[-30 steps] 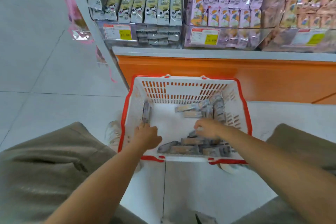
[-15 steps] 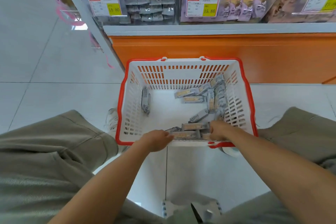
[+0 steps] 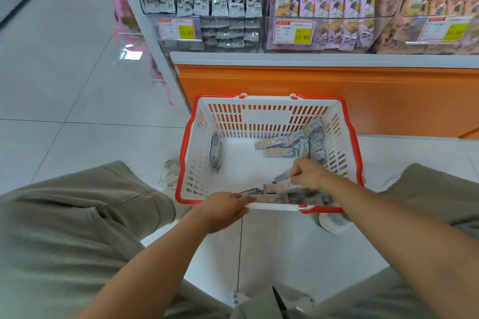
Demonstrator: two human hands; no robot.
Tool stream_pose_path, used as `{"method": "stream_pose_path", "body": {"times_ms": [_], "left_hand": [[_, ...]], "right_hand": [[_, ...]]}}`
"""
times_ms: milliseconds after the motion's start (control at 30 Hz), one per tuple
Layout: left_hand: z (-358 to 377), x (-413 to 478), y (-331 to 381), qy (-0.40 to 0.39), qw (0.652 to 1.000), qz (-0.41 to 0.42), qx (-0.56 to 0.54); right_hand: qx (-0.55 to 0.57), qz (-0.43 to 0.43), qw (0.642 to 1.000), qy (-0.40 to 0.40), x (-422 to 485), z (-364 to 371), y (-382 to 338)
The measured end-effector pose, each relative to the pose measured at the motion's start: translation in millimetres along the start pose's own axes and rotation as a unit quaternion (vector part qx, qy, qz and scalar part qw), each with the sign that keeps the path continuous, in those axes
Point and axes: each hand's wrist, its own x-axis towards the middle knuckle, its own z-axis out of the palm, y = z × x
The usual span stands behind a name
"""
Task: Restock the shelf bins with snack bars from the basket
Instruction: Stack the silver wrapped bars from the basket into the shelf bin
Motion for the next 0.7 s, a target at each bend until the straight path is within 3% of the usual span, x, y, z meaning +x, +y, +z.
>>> {"method": "stream_pose_path", "body": {"times_ms": [100, 233, 400, 567, 633, 700], "left_hand": [[-3, -8, 0, 0.030, 0.999, 0.001, 0.017], [-28, -9, 3, 0.157, 0.987, -0.042, 0.000], [-77, -1, 17, 0.292, 0.944, -0.065, -0.138], [-120, 5, 19, 0.370, 0.872, -0.077, -0.312], [-135, 4, 15, 0.336, 0.813, -0.068, -0.471], [-147, 3, 10, 0.288, 0.767, -0.065, -0.570]], "right_hand": [[0.075, -0.038, 0.996, 0.027, -9, -15, -20], [0.164, -0.080, 0.982, 0.046, -24, -42, -49], [0.338, -0.105, 0.935, 0.018, -42, -80, -92], [0.455, -0.155, 0.877, 0.000, -55, -114, -122], [0.467, -0.172, 0.867, 0.010, -55, -125, -129], [0.422, -0.188, 0.887, 0.023, -49, -132, -134]]}}
